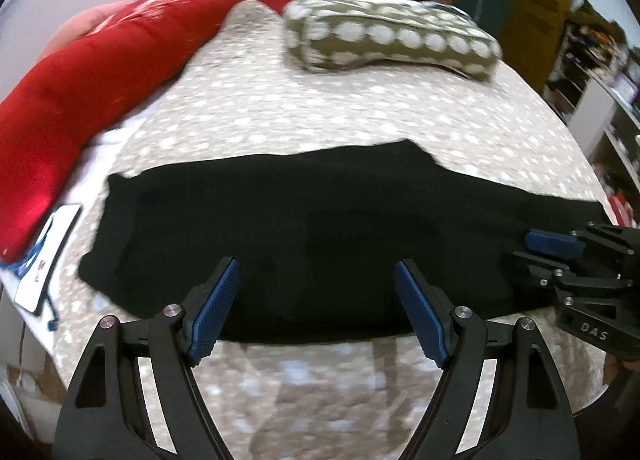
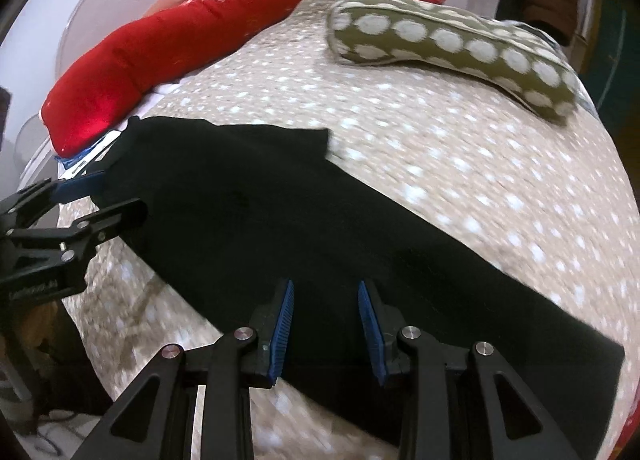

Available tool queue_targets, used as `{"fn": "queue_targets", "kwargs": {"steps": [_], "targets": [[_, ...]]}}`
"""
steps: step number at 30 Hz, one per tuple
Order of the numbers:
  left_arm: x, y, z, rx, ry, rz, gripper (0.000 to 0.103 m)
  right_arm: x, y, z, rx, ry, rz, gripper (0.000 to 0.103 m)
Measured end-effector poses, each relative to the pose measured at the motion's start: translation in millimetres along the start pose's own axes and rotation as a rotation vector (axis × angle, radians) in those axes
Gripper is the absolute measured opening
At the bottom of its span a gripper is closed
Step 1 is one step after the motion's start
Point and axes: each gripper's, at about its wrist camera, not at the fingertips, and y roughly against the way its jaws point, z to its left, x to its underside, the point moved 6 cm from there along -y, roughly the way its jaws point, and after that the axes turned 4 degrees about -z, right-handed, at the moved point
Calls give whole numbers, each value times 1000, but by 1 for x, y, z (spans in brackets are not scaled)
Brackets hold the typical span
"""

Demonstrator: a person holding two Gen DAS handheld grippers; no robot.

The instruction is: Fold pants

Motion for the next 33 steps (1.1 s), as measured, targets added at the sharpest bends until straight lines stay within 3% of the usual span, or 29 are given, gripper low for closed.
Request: {"fn": "queue_targets", "kwargs": {"steps": [7, 11, 17, 21, 25, 26, 27, 28, 33], "targets": [[-6, -17, -70, 114, -115, 32, 80, 51, 42, -65, 84, -88, 13, 32], [-11, -25, -114, 166, -186, 48, 80, 88, 71, -115, 211, -179, 36, 34], [-18, -30, -173, 202, -305, 38, 80, 116, 110, -166, 173, -420, -77, 34], [-23, -35, -198, 231, -335, 41, 80, 115, 113, -174, 192, -453, -99, 34], [-23, -40, -216, 242, -360, 52, 80, 112, 102, -179, 156, -461, -115, 34], [-23, -40, -218, 245, -361, 57, 80, 110, 98, -180, 167, -449, -125, 32], [-21, -42, -222, 246, -369, 66, 80, 110, 99, -178, 167, -442, -134, 17], [-21, -43, -224, 246, -377, 69, 80, 109, 99, -177, 158, -433, -137, 9], [-18, -50, -238, 252, -404, 78, 80, 114, 118, -169, 132, -395, -160, 7]]}}
